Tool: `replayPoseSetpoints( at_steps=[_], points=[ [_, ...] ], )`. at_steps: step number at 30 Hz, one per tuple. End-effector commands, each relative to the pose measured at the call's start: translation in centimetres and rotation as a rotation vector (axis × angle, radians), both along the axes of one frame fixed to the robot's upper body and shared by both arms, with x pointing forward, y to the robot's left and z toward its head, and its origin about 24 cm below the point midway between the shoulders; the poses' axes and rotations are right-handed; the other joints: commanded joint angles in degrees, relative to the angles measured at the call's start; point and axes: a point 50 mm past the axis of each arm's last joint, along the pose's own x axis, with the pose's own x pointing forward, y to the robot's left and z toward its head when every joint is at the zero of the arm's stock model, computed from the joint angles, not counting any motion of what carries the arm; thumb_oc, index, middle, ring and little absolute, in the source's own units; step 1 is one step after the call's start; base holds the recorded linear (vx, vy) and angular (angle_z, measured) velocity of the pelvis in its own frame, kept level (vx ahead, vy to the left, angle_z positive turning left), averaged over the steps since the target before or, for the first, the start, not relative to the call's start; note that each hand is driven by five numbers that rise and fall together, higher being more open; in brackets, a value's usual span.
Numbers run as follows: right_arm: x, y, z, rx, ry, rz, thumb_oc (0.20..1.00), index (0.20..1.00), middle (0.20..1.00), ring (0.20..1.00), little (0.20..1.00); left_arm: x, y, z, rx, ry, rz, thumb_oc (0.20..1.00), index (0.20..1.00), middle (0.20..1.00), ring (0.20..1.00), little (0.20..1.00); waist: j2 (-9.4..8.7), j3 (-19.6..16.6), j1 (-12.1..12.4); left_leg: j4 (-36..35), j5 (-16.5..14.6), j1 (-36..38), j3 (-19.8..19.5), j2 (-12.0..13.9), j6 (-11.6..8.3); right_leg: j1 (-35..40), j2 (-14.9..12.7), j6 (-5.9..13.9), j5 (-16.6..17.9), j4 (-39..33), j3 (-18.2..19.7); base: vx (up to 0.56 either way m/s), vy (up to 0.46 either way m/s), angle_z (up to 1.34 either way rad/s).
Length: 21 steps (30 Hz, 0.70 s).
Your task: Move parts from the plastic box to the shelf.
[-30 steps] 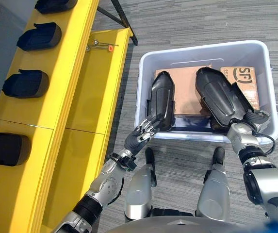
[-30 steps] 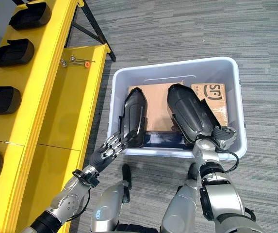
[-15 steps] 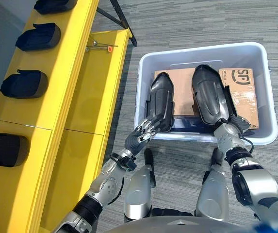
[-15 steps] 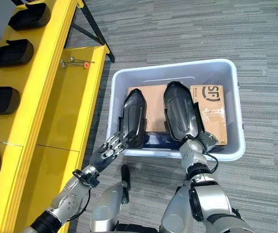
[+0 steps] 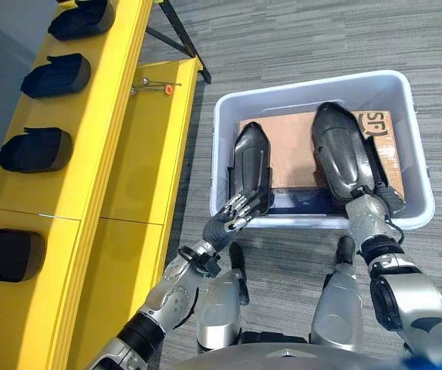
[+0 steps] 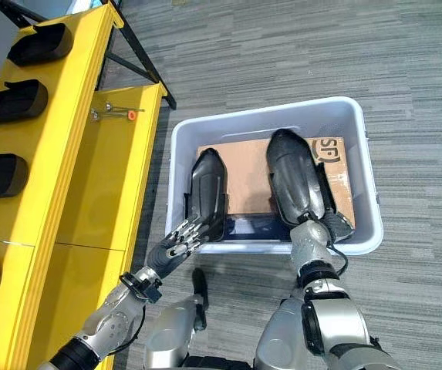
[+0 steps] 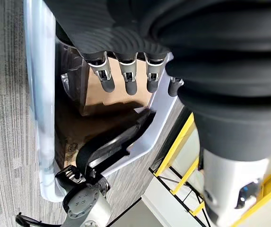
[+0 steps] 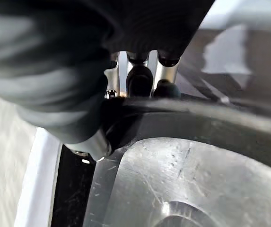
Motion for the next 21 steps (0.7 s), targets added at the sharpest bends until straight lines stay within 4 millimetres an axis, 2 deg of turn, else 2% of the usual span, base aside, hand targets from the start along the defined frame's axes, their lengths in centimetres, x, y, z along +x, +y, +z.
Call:
replayPoseSetpoints(
  at_steps=[1, 3, 6, 11, 18, 19, 20, 21],
  points=[
    [0.1, -2.5, 2.6, -0.003, -0.134, -0.118, 0.200, 0.200, 0.200, 0.200, 0.200, -1.3, -0.5, 1.3, -0.038, -0.080, -0.062, 1.000, 1.000, 1.000, 1.000, 1.000, 1.28, -2.05, 0.88, 1.12, 0.48, -1.92, -1.28, -1.48, 3.06, 0.21, 1.43, -3.33, -8.84, 9.44, -2.61, 0.00, 0.000, 0.00],
    [0.5, -3.2, 3.6, -0.012, -0.157, -0.131, 0.200, 0.200, 0.200, 0.200, 0.200, -1.5, -0.5, 1.1, -0.032, -0.078, -0.076, 1.000, 1.000, 1.000, 1.000, 1.000, 1.43, -2.19, 1.02, 0.96, 0.45, -1.76, -1.36, -1.65, 3.04, 0.40, 1.46, -3.34, -8.93, 9.32, -2.61, 0.00, 0.000, 0.00],
    [0.6, -3.6, 4.1, 0.009, -0.183, -0.150, 0.200, 0.200, 0.200, 0.200, 0.200, -1.7, -0.4, 0.9, -0.034, -0.078, -0.086, 1.000, 1.000, 1.000, 1.000, 1.000, 1.55, -2.25, 1.05, 0.80, 0.45, -1.55, -1.30, -1.68, 2.99, 0.61, 1.41, -3.22, -8.82, 9.01, -2.60, 0.00, 0.000, 0.00],
    [0.4, -4.1, 4.2, -0.007, -0.166, -0.151, 0.200, 0.200, 0.200, 0.200, 0.200, -2.1, -0.5, 0.7, -0.042, -0.077, -0.100, 1.000, 1.000, 1.000, 1.000, 1.000, 1.92, -2.47, 0.49, 0.57, 0.45, -0.86, -0.84, -1.77, 2.95, 0.84, 1.26, -3.13, -8.57, 8.60, -2.14, 0.01, 0.005, 0.00],
    [0.2, -4.1, 3.9, -0.166, -0.045, -0.056, 0.200, 0.200, 0.200, 0.200, 0.200, -2.4, -0.6, 0.8, -0.059, -0.063, -0.103, 1.000, 1.000, 1.000, 1.000, 1.000, 2.54, -2.72, -0.14, 0.56, 0.16, -0.04, -0.55, -2.06, 2.92, 1.42, 1.11, -3.04, -8.57, 8.22, -1.55, 0.03, 0.024, -0.08],
    [0.2, -4.1, 3.7, -0.180, -0.022, -0.025, 0.313, 0.313, 0.313, 0.313, 0.313, -2.3, -0.5, 0.8, -0.061, -0.062, -0.103, 1.000, 1.000, 1.000, 1.000, 1.000, 2.54, -2.74, -0.06, 0.51, 0.17, -0.03, -0.61, -2.12, 2.88, 1.55, 1.14, -3.00, -8.61, 8.12, -1.59, 0.00, 0.000, 0.00],
    [0.3, -4.1, 3.8, -0.193, -0.013, -0.014, 0.564, 0.564, 0.564, 0.564, 0.564, -2.3, -0.5, 0.9, -0.060, -0.062, -0.104, 1.000, 1.000, 1.000, 1.000, 1.000, 2.54, -2.72, -0.03, 0.44, 0.18, 0.03, -0.59, -2.15, 2.90, 1.60, 1.14, -3.01, -8.57, 8.05, -1.55, 0.00, 0.000, 0.00],
    [0.5, -3.9, 3.8, -0.231, 0.007, 0.024, 0.915, 0.915, 0.915, 0.915, 0.915, -2.2, -0.5, 0.9, -0.058, -0.063, -0.104, 1.000, 1.000, 1.000, 1.000, 1.000, 2.51, -2.70, 0.02, 0.34, 0.19, 0.06, -0.68, -2.15, 2.84, 1.57, 1.18, -2.96, -8.62, 8.10, -1.56, 0.00, 0.000, 0.00]
  ],
)
